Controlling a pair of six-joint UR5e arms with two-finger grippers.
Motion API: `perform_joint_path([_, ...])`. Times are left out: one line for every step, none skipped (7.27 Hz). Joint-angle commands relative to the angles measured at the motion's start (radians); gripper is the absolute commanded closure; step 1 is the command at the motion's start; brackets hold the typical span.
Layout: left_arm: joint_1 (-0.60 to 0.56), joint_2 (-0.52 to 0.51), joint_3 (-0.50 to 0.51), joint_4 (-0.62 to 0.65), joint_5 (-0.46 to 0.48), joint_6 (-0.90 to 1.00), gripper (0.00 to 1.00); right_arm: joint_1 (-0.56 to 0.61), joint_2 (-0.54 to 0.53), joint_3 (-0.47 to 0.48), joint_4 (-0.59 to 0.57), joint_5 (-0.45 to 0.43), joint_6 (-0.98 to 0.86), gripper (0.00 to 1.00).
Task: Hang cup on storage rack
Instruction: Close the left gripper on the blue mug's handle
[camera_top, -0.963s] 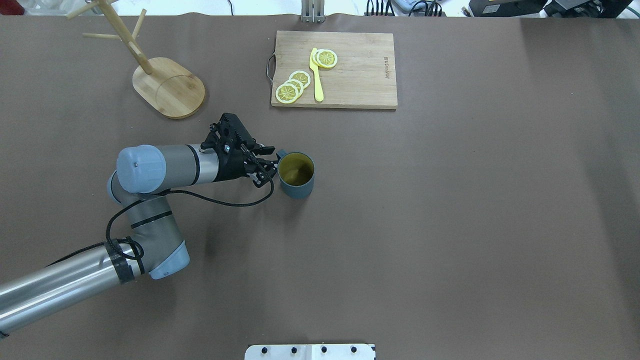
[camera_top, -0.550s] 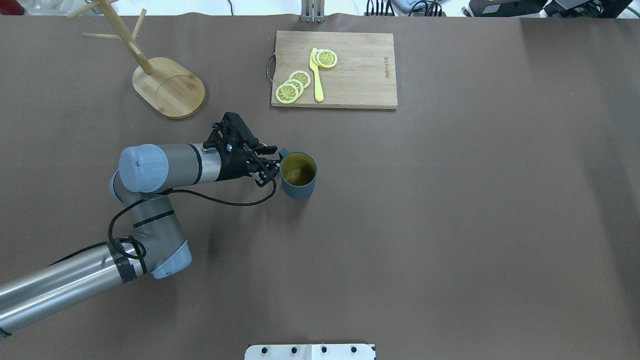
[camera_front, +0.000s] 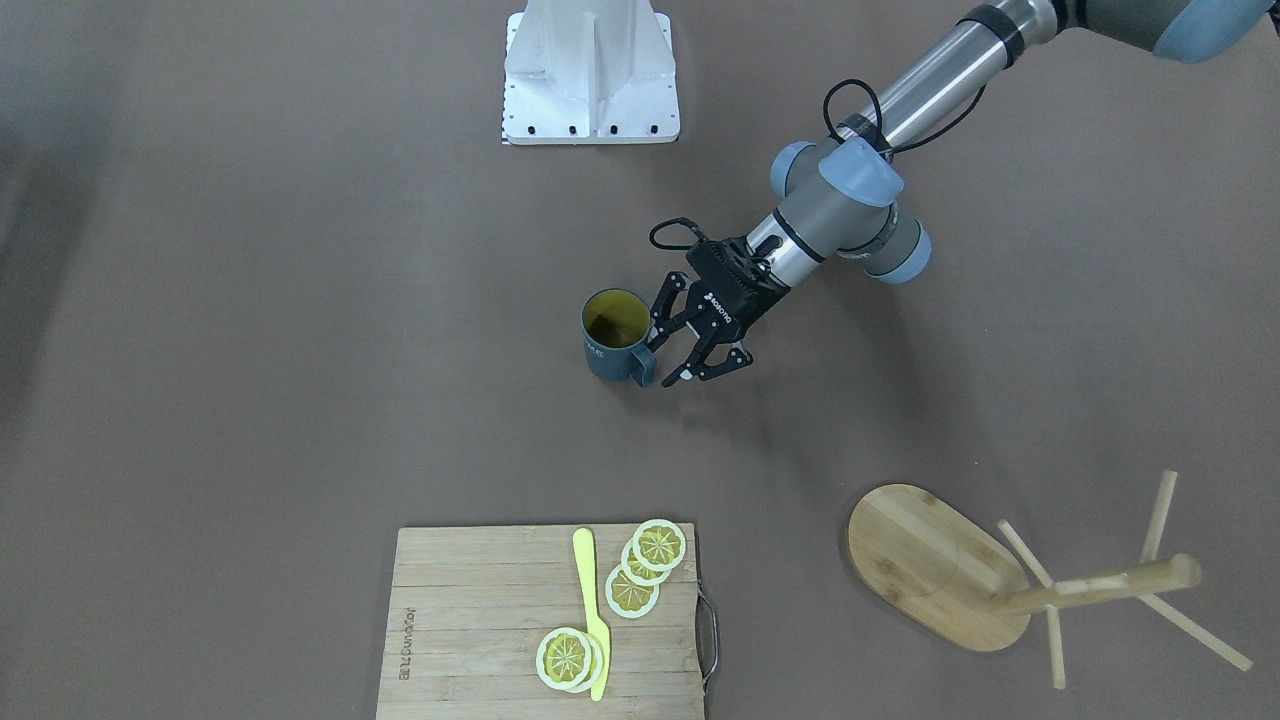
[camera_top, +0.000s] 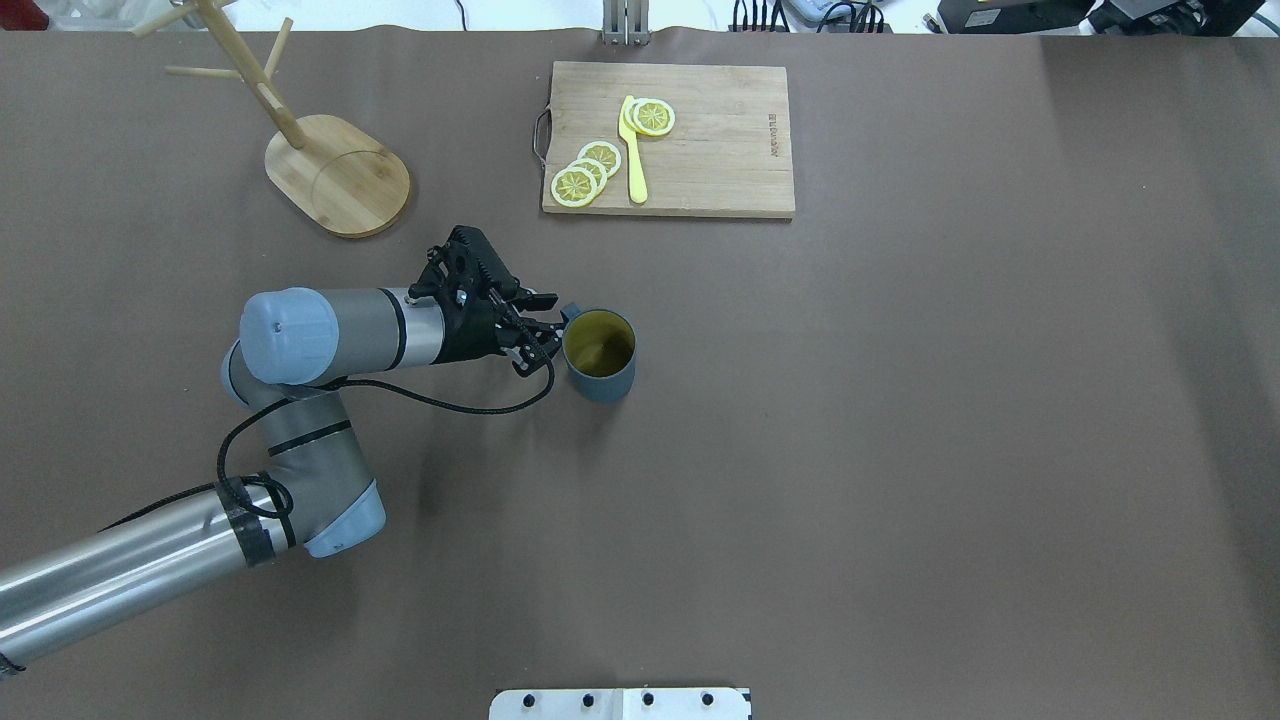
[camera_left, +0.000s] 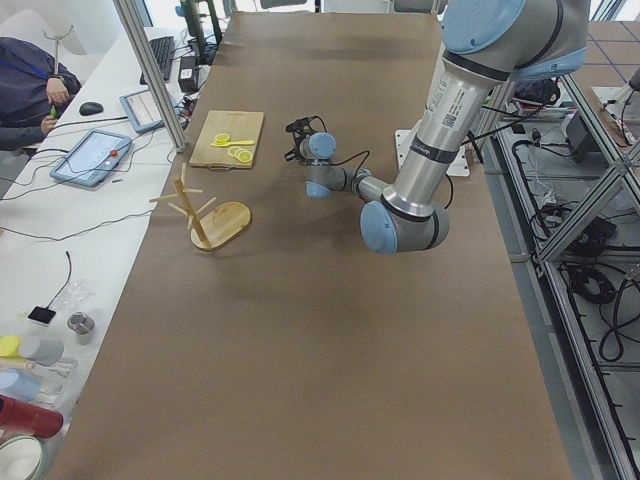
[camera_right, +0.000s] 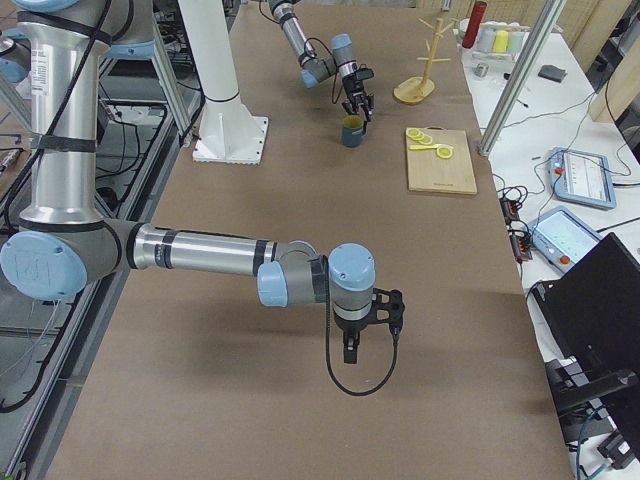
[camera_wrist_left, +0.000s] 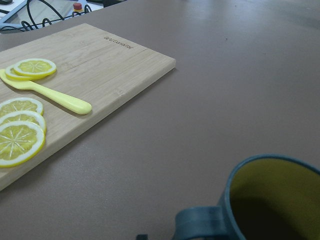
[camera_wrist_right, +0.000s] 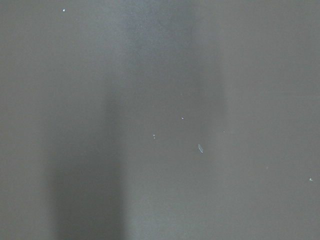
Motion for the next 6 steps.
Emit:
perform_joint_path([-0.001, 0.013, -0.001, -0.026, -0.001, 0.002, 0.34, 0.000, 0.000, 0.000, 0.000, 0.000, 0.000, 0.00])
perform_joint_path([-0.001, 0.013, -0.001, -0.028, -0.001, 0.002, 0.34, 0.002, 0.000, 0.003, 0.000, 0.000, 0.002, 0.00])
perform_joint_path([-0.001, 0.013, -0.001, -0.034, -0.001, 0.002, 0.34, 0.000, 0.000, 0.006, 0.000, -0.002, 0.002, 0.00])
perform_joint_path([-0.001, 0.014, -0.001, -0.038, -0.001, 0.002, 0.34, 0.000, 0.000, 0.006, 0.000, -0.002, 0.002, 0.00])
perform_joint_path([0.000, 0.016, -0.001, -0.038, -0.001, 0.002, 0.36, 0.000, 0.000, 0.006, 0.000, -0.002, 0.002, 0.00])
perform_joint_path([0.000, 0.016, 0.002, -0.037, 0.001, 0.003, 0.41, 0.002, 0.000, 0.006, 0.000, -0.002, 0.002, 0.00])
